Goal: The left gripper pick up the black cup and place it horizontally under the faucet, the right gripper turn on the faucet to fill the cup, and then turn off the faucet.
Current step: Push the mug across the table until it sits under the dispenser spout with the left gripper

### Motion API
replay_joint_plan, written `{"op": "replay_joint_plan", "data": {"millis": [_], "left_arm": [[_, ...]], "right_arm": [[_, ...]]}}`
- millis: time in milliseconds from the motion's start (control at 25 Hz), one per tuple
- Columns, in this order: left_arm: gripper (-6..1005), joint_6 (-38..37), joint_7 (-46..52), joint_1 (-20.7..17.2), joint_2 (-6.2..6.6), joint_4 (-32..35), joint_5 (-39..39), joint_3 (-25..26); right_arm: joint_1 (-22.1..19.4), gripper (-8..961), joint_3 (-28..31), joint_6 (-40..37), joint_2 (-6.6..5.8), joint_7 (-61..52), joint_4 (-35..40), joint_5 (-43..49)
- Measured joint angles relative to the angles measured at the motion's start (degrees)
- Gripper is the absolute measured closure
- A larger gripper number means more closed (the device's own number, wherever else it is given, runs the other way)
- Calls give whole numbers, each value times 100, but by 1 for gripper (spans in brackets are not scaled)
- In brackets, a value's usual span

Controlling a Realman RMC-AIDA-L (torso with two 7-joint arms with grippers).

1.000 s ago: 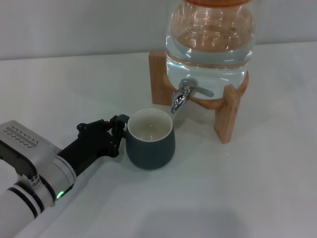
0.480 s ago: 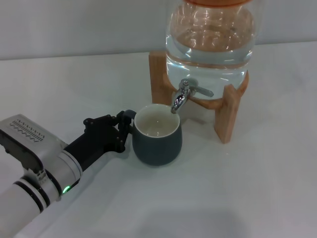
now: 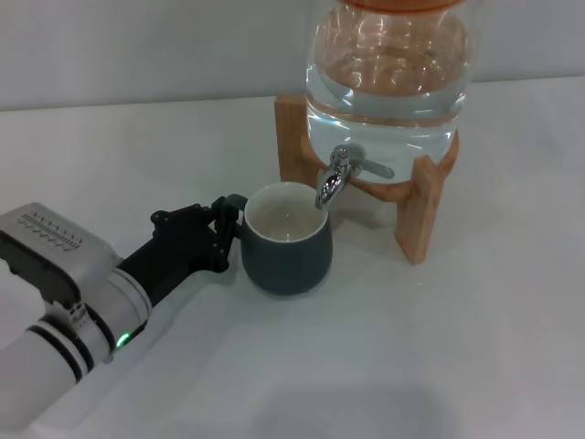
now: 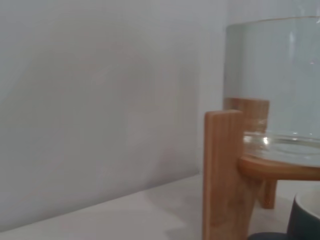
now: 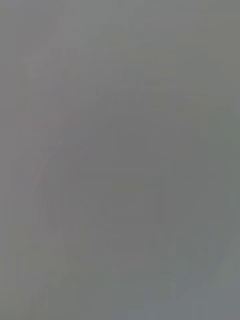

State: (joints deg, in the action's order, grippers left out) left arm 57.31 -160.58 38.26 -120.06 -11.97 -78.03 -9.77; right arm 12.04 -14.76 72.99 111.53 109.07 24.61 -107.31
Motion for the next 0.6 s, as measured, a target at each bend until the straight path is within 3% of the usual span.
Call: {"op": "replay_joint_plan", "data": {"millis": [600], "left_arm": [[897, -300, 7, 164, 9, -16, 12, 20]], "right_arm": [[12, 113, 0, 5, 9, 4, 0, 0]]}}
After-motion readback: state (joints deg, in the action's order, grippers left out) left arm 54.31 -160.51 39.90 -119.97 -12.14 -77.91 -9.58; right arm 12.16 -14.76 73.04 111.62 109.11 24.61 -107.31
